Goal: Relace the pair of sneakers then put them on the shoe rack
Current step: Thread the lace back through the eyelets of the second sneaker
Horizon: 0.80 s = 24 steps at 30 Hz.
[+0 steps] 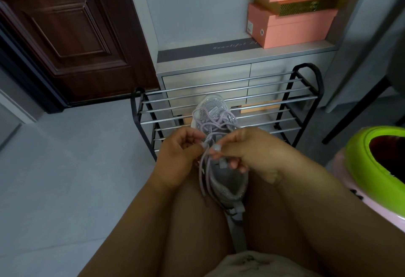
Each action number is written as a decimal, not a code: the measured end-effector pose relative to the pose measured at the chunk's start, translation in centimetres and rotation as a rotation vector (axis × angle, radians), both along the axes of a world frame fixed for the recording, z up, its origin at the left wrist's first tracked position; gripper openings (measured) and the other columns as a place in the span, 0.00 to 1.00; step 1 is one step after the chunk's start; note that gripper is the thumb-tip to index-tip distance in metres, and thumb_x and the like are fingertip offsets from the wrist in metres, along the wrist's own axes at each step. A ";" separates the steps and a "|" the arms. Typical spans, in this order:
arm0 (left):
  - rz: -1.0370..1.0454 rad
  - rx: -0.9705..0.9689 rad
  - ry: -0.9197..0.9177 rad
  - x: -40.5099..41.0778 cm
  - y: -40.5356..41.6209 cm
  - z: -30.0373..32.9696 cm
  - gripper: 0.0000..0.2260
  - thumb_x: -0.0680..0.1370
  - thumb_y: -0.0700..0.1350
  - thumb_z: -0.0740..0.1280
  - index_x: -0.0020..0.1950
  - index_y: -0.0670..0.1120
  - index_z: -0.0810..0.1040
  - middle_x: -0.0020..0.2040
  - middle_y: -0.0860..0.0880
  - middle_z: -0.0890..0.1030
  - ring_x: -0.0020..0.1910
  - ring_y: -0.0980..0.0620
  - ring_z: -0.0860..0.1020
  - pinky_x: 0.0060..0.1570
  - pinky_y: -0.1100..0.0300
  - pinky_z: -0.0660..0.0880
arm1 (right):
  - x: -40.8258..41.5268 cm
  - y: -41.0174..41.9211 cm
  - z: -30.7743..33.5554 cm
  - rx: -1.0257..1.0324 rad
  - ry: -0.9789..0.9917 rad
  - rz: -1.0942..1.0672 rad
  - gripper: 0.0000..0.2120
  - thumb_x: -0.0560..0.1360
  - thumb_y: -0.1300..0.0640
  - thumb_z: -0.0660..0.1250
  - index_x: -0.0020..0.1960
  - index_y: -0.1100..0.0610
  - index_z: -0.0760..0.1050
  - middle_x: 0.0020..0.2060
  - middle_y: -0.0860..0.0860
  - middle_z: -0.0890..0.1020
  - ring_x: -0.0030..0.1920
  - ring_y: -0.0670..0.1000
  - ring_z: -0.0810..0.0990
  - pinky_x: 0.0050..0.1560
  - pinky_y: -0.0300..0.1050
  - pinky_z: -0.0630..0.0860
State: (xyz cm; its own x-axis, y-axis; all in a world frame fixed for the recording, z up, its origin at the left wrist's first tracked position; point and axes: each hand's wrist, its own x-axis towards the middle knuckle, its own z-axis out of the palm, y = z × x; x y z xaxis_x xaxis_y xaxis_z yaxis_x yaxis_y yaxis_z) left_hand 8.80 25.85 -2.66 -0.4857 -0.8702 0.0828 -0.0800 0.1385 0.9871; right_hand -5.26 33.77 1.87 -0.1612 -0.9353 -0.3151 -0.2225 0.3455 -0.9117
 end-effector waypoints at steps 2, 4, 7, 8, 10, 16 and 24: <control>-0.002 -0.005 0.000 0.0 0.0 0.0 0.05 0.74 0.32 0.67 0.47 0.40 0.78 0.38 0.45 0.79 0.33 0.55 0.77 0.32 0.65 0.75 | 0.0 0.1 0.1 0.005 0.034 0.037 0.06 0.75 0.55 0.67 0.44 0.56 0.81 0.37 0.56 0.81 0.28 0.45 0.74 0.25 0.35 0.68; 0.000 -0.008 -0.002 -0.1 0.0 0.0 0.05 0.74 0.32 0.67 0.47 0.40 0.78 0.39 0.45 0.78 0.33 0.54 0.76 0.32 0.65 0.74 | 0.5 0.1 -0.2 0.035 0.199 0.105 0.09 0.76 0.51 0.65 0.48 0.56 0.80 0.33 0.52 0.79 0.27 0.42 0.76 0.26 0.33 0.72; 0.010 -0.002 0.007 -0.2 0.0 0.0 0.06 0.74 0.31 0.67 0.46 0.41 0.78 0.40 0.44 0.79 0.35 0.52 0.77 0.32 0.63 0.74 | 0.7 0.1 -0.7 0.051 0.184 0.114 0.12 0.76 0.50 0.65 0.48 0.58 0.80 0.28 0.50 0.77 0.24 0.41 0.75 0.27 0.32 0.72; 0.009 -0.004 0.008 -0.2 0.0 0.0 0.06 0.74 0.32 0.67 0.46 0.41 0.78 0.40 0.44 0.79 0.35 0.52 0.77 0.32 0.64 0.74 | 0.6 0.1 -0.7 0.055 0.149 0.099 0.12 0.76 0.50 0.66 0.49 0.58 0.80 0.28 0.50 0.77 0.26 0.43 0.75 0.30 0.35 0.73; 0.004 -0.010 0.004 -0.1 0.0 -0.1 0.05 0.74 0.32 0.67 0.47 0.40 0.78 0.39 0.44 0.79 0.34 0.55 0.77 0.31 0.65 0.74 | 0.1 -0.1 -0.7 0.052 0.077 0.058 0.10 0.76 0.53 0.66 0.49 0.60 0.81 0.28 0.50 0.76 0.27 0.45 0.74 0.31 0.37 0.71; 0.014 -0.019 0.007 -0.1 -0.2 -0.4 0.05 0.73 0.33 0.68 0.45 0.42 0.78 0.39 0.45 0.79 0.34 0.53 0.77 0.32 0.64 0.74 | 0.5 -0.2 -1.2 0.065 -0.139 0.031 0.06 0.76 0.58 0.66 0.48 0.59 0.79 0.34 0.50 0.78 0.26 0.46 0.72 0.27 0.36 0.69; -0.058 -0.107 0.013 -0.2 0.1 -0.2 0.06 0.75 0.33 0.66 0.48 0.43 0.79 0.43 0.40 0.78 0.34 0.59 0.76 0.34 0.68 0.72 | 0.3 -1.0 -2.3 0.075 0.071 -0.097 0.09 0.80 0.59 0.56 0.42 0.54 0.70 0.37 0.52 0.79 0.21 0.46 0.72 0.21 0.37 0.68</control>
State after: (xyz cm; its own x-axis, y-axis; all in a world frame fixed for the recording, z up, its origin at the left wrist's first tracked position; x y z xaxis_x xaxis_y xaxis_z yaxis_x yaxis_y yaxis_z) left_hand 8.58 25.91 -2.81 -0.5333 -0.8265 0.1804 -0.0563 0.2475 0.9673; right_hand -4.94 32.79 -0.42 -0.2739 -0.8887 -0.3677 -0.2478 0.4346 -0.8658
